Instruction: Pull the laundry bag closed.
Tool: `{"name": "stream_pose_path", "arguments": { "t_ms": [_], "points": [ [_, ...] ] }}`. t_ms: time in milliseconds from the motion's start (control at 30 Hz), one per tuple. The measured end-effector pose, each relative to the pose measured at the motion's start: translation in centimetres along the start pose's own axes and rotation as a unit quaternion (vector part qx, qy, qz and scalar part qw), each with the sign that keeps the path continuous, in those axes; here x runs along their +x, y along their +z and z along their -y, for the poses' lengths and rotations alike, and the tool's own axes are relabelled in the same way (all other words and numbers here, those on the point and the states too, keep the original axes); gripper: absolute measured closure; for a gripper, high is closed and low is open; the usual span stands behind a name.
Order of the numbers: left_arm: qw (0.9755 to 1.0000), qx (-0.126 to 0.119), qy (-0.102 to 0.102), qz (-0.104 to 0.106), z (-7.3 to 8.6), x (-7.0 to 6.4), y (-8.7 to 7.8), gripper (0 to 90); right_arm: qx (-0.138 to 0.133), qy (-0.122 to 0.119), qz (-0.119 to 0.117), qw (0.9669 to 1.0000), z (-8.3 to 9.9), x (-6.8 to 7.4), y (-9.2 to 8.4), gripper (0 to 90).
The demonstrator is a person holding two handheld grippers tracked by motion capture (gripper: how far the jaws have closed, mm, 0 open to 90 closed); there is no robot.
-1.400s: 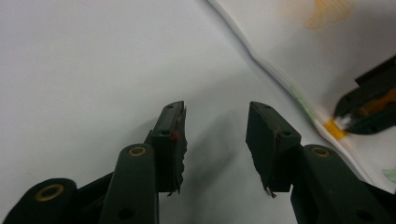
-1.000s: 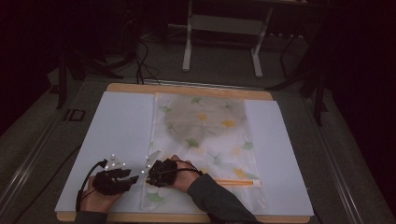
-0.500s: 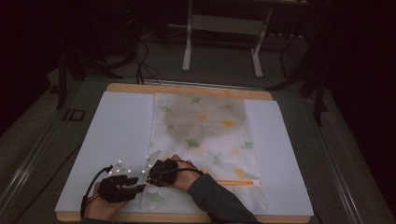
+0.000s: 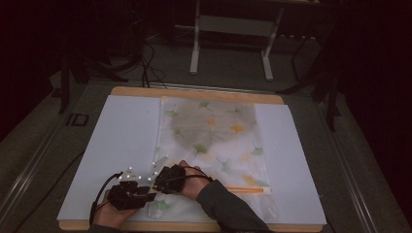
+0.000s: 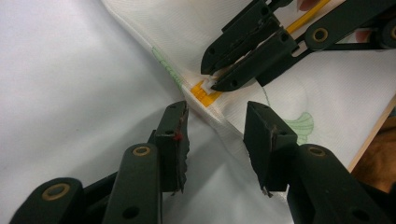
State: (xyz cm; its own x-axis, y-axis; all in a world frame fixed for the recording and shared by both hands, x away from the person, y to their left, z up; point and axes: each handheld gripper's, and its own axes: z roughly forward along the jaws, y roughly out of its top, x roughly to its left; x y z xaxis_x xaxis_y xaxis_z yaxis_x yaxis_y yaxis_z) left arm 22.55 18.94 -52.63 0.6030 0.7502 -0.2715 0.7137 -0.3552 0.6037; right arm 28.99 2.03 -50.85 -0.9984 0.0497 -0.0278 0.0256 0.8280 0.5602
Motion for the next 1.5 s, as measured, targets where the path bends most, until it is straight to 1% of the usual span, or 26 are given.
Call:
{"name": "stream_pose_path", "arguments": {
  "t_ms": [133, 200, 367, 400, 433, 500, 567, 633, 700, 833, 900, 933, 967, 1067, 1167, 1233, 1500],
  "points": [
    [0.9998, -0.013, -0.010, 0.011, 0.0, 0.2, -0.4, 59.4, 0.000, -0.001, 0.003, 1.0000, 0.0, 0.0, -0.1, 84.1],
    [0.9997, -0.014, -0.012, 0.013, 0.0, 0.3, -0.4, 59.2, -0.001, -0.001, 0.003, 1.0000, 0.1, 0.0, -0.1, 84.1],
    [0.9999, -0.003, -0.008, 0.009, -0.2, 0.1, 0.2, 59.3, -0.004, -0.001, 0.005, 1.0000, 0.0, 0.0, -0.3, 84.1],
    [0.9999, 0.000, -0.008, 0.012, -0.2, 0.1, 0.4, 59.5, -0.006, 0.000, 0.005, 1.0000, 0.0, 0.0, -0.3, 84.1],
    [0.9999, 0.003, -0.007, 0.014, -0.3, 0.1, 0.5, 60.9, -0.006, 0.002, 0.005, 1.0000, 0.0, 0.0, -0.4, 84.1],
    [0.9998, 0.009, -0.003, 0.015, -0.4, 0.1, 0.8, 62.7, -0.008, 0.000, 0.005, 1.0000, -0.1, 0.0, -0.5, 84.1],
    [0.9998, 0.009, -0.003, 0.017, -0.5, 0.2, 0.9, 64.1, -0.007, -0.001, 0.006, 1.0000, -0.1, 0.0, -0.6, 84.1],
    [0.9997, 0.007, -0.008, 0.020, -0.5, 0.3, 0.9, 66.2, -0.007, -0.003, 0.006, 1.0000, -0.1, 0.0, -0.7, 84.1],
    [0.9997, 0.008, -0.007, 0.023, -0.5, 0.4, 0.9, 68.9, -0.008, -0.002, 0.006, 0.9999, 0.0, 0.0, -0.7, 84.1],
    [0.9997, 0.011, -0.004, 0.023, -0.7, 0.4, 1.1, 71.5, -0.009, -0.002, 0.006, 0.9999, 0.0, 0.0, -0.8, 84.1],
    [0.9996, 0.012, -0.002, 0.027, -0.7, 0.5, 1.1, 79.5, -0.011, -0.002, 0.005, 0.9999, 0.1, 0.0, -0.8, 84.1],
    [0.9995, 0.013, -0.002, 0.029, -0.7, 0.5, 1.2, 79.5, -0.011, -0.002, 0.005, 0.9999, 0.1, 0.0, -0.8, 84.1],
    [0.9994, 0.014, 0.000, 0.030, -0.7, 0.4, 1.3, 84.2, -0.011, -0.002, 0.005, 0.9999, 0.3, 0.0, -0.8, 84.1],
    [0.9995, 0.016, 0.002, 0.028, -0.7, 0.3, 1.2, 85.8, -0.010, 0.002, 0.005, 0.9999, 0.4, -0.1, -0.9, 84.1],
    [0.9995, 0.012, 0.002, 0.029, -0.7, 0.3, 1.2, 87.2, -0.012, 0.003, 0.003, 0.9999, 0.7, -0.1, -0.9, 84.1],
    [0.9995, 0.013, 0.003, 0.027, -0.7, 0.3, 1.2, 87.3, -0.012, 0.003, 0.003, 0.9999, 0.8, -0.1, -0.9, 84.1],
    [0.9995, 0.009, -0.001, 0.029, -0.5, 0.4, 1.1, 87.9, -0.011, 0.002, -0.003, 0.9999, 1.1, -0.2, -0.7, 84.2]
  ]
}}
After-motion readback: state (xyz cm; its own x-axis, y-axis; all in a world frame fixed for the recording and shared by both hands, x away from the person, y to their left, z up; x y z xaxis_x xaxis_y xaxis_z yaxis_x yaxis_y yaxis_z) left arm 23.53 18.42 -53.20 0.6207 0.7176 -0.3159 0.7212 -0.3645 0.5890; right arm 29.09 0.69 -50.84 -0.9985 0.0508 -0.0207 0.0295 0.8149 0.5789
